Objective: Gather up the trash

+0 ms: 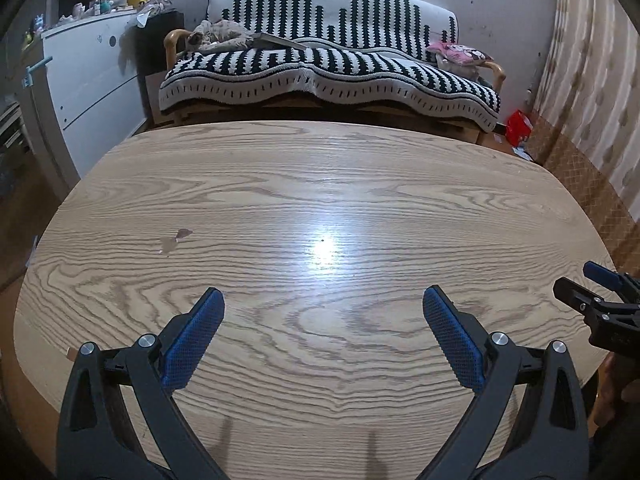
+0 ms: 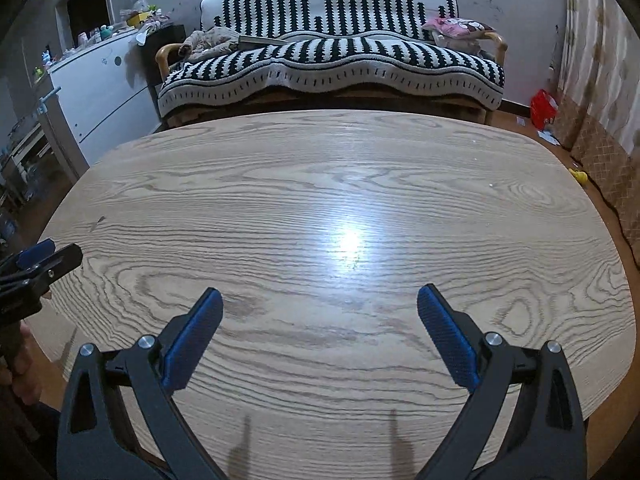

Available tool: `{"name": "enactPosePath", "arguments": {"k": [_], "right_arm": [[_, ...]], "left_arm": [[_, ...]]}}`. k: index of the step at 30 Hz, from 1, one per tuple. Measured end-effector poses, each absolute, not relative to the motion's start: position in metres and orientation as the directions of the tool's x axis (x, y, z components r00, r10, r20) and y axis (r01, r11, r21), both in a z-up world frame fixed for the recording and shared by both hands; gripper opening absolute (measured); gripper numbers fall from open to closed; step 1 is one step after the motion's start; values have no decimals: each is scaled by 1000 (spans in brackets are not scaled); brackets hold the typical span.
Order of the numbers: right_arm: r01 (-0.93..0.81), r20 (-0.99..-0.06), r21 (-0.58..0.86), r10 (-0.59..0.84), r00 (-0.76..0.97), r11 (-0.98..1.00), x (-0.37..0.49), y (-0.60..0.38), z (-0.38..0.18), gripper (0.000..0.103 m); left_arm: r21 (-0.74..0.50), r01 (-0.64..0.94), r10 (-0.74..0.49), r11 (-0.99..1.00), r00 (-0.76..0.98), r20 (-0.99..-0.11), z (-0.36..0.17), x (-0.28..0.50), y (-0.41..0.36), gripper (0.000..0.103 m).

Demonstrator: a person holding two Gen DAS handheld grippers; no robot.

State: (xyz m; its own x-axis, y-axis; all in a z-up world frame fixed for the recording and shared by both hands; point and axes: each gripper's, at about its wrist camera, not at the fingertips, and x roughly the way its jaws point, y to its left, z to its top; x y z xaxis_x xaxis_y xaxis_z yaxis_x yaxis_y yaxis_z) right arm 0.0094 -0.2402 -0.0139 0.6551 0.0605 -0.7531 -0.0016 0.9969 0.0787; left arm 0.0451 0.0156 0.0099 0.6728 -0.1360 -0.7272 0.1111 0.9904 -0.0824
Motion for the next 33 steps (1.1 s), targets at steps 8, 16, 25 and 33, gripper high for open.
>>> {"name": "enactPosePath", "arguments": {"k": [8, 16, 25, 33], "right_arm": [[-8, -756, 73, 60, 652, 997, 5, -242, -16, 95], [-7, -757, 75, 61, 651, 997, 2, -244, -17, 95], [1, -755, 76, 57, 653, 997, 2, -245, -16, 95], [1, -755, 74, 56, 653, 997, 2, -246, -15, 95]], "left_arm": [[-95, 120, -151, 988, 672, -725, 10, 45, 16, 96], [-93, 119, -149, 989, 671, -726, 10, 45, 16, 97], [-87, 121, -146, 989, 672, -726, 8, 44, 16, 97], [-87, 119, -145, 989, 670, -728, 7, 43, 17, 97]]}}
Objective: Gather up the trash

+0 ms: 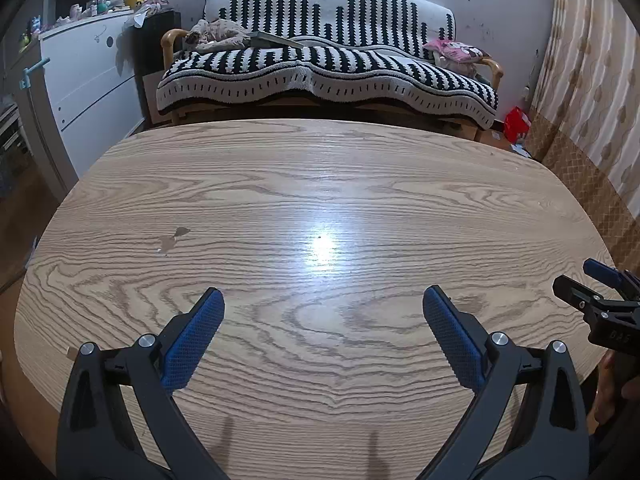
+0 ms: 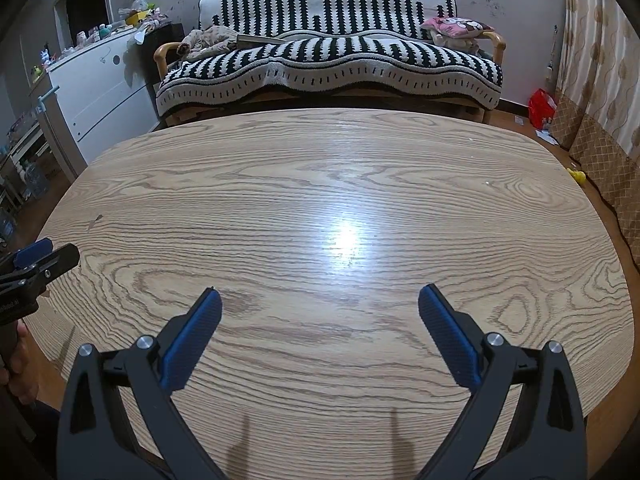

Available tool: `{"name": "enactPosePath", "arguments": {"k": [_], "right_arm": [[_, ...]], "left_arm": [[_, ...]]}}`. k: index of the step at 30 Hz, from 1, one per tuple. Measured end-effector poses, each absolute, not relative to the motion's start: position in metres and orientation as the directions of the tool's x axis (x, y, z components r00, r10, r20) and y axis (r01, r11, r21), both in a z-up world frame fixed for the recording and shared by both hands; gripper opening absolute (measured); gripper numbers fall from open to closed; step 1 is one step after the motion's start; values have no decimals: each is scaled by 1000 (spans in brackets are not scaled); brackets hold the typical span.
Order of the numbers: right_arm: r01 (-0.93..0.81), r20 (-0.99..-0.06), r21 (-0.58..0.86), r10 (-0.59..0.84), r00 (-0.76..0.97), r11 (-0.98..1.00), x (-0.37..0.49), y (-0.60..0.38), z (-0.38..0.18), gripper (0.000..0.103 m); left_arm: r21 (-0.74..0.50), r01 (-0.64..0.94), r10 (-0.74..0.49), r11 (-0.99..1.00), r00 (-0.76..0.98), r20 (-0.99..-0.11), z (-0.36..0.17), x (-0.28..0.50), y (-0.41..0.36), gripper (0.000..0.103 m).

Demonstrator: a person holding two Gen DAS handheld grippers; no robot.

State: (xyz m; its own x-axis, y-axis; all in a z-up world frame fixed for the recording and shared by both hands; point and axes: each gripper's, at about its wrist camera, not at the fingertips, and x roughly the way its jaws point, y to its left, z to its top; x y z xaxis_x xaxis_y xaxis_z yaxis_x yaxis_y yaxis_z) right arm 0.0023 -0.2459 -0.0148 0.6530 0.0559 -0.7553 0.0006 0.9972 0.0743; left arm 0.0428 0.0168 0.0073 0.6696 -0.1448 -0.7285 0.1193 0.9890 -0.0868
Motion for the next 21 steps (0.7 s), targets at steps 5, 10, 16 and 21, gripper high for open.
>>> {"name": "enactPosePath", "arguments": {"k": [5, 10, 16, 21], "right_arm": [[5, -755, 75, 53, 653, 997, 1, -249, -14, 95], [5, -755, 75, 53, 653, 997, 1, -249, -14, 95], [6, -755, 74, 52, 654, 997, 1, -249, -14, 95], [5, -754, 74, 53, 654, 997, 1, -250, -14, 95]], "left_arm": [[-86, 120, -144, 989, 670, -728, 6, 42, 18, 97], [-82, 122, -143, 989, 668, -730, 5, 41, 18, 97], [-80, 122, -142, 989, 667, -731, 5, 41, 20, 97], [-80, 124, -142, 989, 667, -731, 6, 42, 20, 97]]}}
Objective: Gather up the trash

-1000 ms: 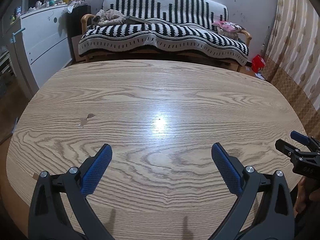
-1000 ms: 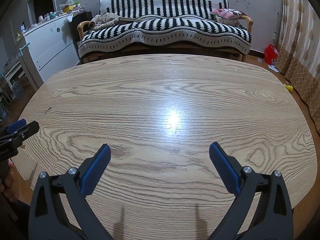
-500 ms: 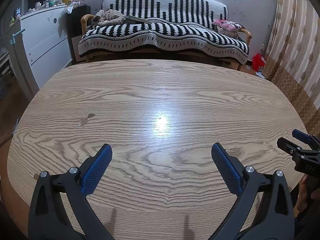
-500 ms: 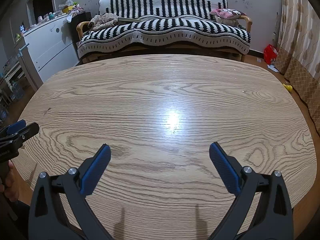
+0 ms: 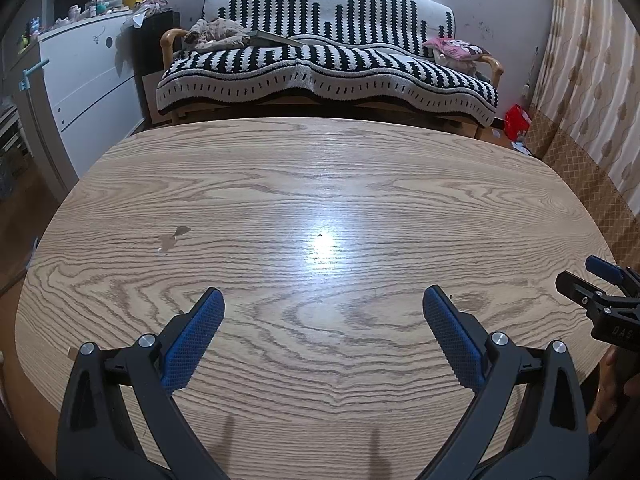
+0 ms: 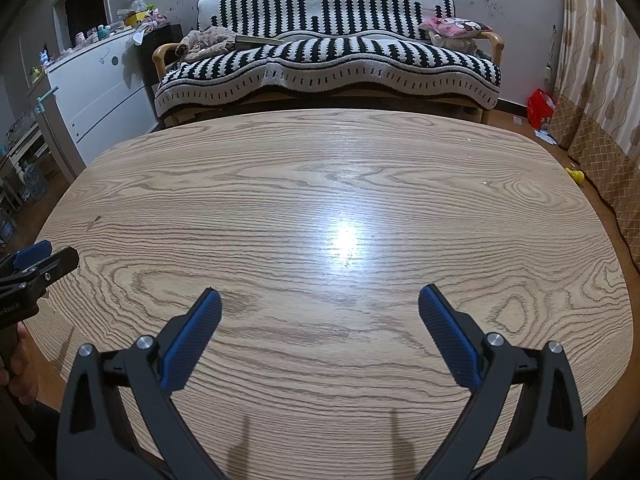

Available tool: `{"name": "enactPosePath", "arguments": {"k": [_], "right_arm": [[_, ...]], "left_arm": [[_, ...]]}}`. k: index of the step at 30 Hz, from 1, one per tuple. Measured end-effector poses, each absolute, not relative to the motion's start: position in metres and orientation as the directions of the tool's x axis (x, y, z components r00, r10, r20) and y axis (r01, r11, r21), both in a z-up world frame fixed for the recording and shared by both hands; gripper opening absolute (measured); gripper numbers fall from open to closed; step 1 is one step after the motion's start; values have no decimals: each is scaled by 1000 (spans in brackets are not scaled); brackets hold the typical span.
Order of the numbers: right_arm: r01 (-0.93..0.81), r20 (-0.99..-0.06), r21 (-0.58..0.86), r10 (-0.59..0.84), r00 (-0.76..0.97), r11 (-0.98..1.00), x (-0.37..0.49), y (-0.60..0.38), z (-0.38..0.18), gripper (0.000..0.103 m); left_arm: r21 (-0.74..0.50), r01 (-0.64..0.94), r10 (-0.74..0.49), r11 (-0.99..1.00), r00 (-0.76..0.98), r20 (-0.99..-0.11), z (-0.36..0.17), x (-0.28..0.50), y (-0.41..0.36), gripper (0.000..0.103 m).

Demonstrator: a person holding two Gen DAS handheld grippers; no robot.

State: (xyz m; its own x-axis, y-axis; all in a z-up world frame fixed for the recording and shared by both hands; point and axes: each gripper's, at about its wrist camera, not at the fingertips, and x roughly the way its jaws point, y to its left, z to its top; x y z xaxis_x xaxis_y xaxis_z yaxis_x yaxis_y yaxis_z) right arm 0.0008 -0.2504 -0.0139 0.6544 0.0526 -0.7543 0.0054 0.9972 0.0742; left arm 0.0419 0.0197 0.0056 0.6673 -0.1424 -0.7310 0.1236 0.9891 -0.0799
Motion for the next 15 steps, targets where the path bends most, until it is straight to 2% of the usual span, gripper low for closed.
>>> {"name": "enactPosePath", "arguments": {"k": [15], "right_arm": [[4, -755, 72, 51, 653, 997, 1, -250, -14, 95]], "left_arm": [[-65, 115, -125, 991, 666, -735, 4, 42, 24, 97]]}}
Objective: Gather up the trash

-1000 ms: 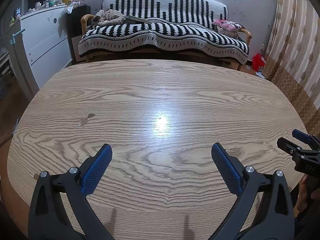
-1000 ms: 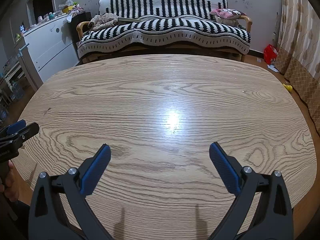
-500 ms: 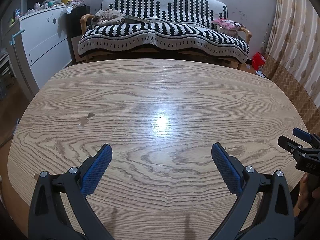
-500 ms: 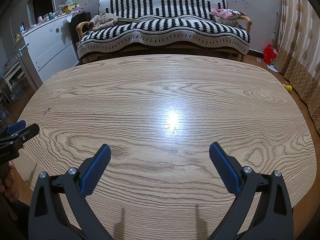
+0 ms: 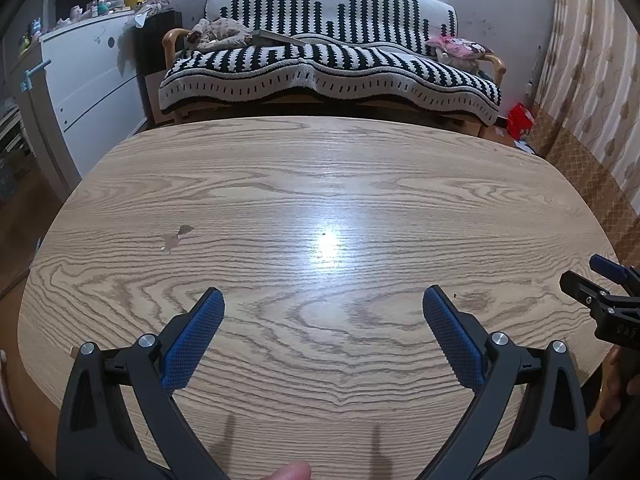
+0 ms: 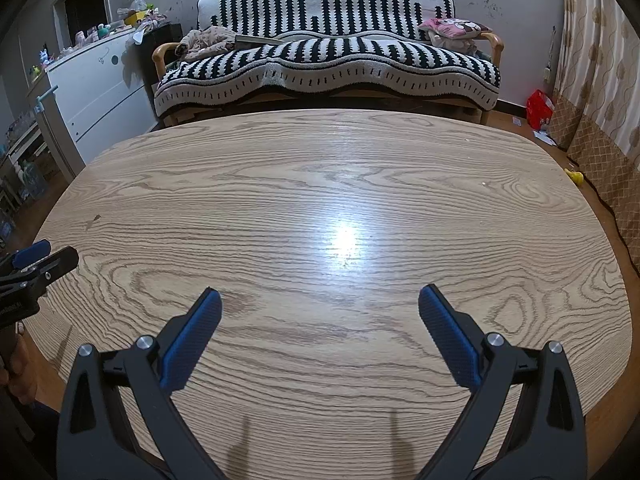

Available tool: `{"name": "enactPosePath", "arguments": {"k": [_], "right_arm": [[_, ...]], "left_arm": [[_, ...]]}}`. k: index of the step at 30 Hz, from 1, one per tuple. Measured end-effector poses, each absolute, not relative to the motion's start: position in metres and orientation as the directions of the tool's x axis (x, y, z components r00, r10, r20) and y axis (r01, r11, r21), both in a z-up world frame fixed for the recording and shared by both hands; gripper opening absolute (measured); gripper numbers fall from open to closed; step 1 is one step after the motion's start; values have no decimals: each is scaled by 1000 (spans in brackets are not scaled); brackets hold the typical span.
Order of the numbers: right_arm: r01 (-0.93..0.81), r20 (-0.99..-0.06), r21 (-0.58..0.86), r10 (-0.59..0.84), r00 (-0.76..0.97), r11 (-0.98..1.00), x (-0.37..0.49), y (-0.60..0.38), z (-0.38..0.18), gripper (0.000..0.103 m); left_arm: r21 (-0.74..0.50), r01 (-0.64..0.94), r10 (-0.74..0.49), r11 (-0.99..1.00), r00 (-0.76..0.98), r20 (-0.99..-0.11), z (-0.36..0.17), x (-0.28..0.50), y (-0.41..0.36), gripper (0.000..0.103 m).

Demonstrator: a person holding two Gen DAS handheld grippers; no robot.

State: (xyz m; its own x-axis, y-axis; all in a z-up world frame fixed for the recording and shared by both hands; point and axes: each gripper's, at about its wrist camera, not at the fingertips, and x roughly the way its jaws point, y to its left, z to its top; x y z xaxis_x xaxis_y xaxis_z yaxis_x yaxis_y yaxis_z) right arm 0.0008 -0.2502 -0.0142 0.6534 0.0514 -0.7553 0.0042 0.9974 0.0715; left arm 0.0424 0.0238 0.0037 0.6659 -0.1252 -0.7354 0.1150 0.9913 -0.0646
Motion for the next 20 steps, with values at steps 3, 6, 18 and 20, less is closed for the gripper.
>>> {"name": "enactPosePath", "arguments": {"k": [3, 6, 18, 20], "right_arm": [[4, -755, 71, 51, 653, 997, 1, -251, -14, 95], [4, -755, 70, 51, 653, 998, 1, -251, -14, 95], [9, -753, 71, 48, 656, 997, 1, -259, -13, 95], [8, -754, 70, 47, 656, 998, 0, -258, -13, 95]], "left_arm": [[-62, 116, -125, 991, 669, -733, 5, 42, 25, 97], [-66, 123, -132, 990, 671, -730, 7, 41, 22, 97], [-54, 129, -127, 990, 668, -733, 9, 41, 18, 97], [-50, 131, -125, 990, 666, -736, 9, 41, 18, 97]]}}
